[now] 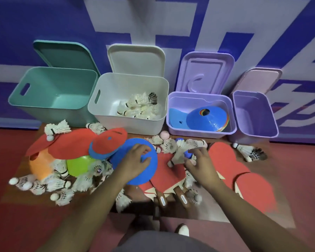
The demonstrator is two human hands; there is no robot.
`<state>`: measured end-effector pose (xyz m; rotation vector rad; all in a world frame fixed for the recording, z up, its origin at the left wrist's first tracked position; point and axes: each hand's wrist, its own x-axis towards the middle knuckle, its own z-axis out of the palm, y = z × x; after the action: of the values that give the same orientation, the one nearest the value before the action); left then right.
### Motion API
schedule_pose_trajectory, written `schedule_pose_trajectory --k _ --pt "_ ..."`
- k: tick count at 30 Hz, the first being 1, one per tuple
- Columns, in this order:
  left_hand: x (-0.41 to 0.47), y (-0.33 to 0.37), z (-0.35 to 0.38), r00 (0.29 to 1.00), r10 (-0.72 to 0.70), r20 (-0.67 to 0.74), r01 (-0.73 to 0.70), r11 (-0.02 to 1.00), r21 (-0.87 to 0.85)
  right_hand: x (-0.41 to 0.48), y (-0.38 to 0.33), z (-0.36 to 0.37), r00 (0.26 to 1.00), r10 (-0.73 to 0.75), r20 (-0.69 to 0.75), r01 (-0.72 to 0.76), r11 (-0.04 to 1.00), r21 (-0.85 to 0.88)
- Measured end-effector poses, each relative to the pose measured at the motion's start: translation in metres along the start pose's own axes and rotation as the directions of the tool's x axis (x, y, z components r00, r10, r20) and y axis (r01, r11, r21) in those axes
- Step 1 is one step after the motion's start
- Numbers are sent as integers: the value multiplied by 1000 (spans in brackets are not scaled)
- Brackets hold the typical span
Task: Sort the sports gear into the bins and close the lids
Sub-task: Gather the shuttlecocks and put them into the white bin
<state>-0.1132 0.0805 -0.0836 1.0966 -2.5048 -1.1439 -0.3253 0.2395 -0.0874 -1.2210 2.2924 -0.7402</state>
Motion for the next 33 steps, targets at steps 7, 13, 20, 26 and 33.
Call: schedule_pose_trajectory --k 7,13,20,26,33 --pt "-13 43 97 992 -88 89 81 993 83 -60 70 2 979 188 84 -182 980 -77" --pt "34 49 139 965 -257 42 232 922 310 -66 90 2 980 171 97 -169 985 -29" --pt "46 32 145 985 -162 -62 173 894 413 -97 119 25 949 108 298 -86 993 -86" --pt "4 52 124 970 -225 -92 207 963 -170 -94 122 41 933 33 358 8 994 -112" --pt "-26 65 123 938 -343 59 331 828 -453 -70 94 -32 984 73 163 -115 958 261"
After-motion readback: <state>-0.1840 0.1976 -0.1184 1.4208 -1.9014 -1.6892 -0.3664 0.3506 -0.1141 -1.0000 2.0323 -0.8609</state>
